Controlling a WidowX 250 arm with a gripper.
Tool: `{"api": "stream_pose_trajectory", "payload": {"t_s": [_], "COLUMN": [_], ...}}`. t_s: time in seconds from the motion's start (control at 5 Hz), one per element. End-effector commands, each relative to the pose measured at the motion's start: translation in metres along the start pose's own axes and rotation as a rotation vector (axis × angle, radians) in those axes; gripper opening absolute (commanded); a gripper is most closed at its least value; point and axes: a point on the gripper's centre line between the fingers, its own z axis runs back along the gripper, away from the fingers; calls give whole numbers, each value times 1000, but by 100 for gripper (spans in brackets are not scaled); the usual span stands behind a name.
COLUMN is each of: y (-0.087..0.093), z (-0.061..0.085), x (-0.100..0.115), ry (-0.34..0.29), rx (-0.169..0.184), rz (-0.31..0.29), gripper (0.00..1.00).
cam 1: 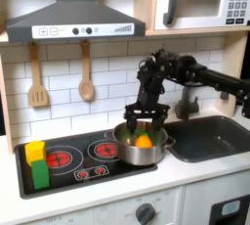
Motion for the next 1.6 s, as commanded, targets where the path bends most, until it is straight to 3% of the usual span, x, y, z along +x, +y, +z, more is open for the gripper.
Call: {"api": "stream_pose_trajectory", "payload": {"t_s": [0.0, 0.6, 0.8, 1.2, 1.4], "y": [-8, -4, -5, 2, 10], "z": [-19, -35, -38, -20, -2], "x": [-10, -11, -11, -8, 4], "ry": [27, 44, 51, 38, -12], "rx": [-66, -86, -100, -107, -97], "rz": [-69, -133, -139, -103, -66], "gripper": [100, 100, 0, 0, 0]}}
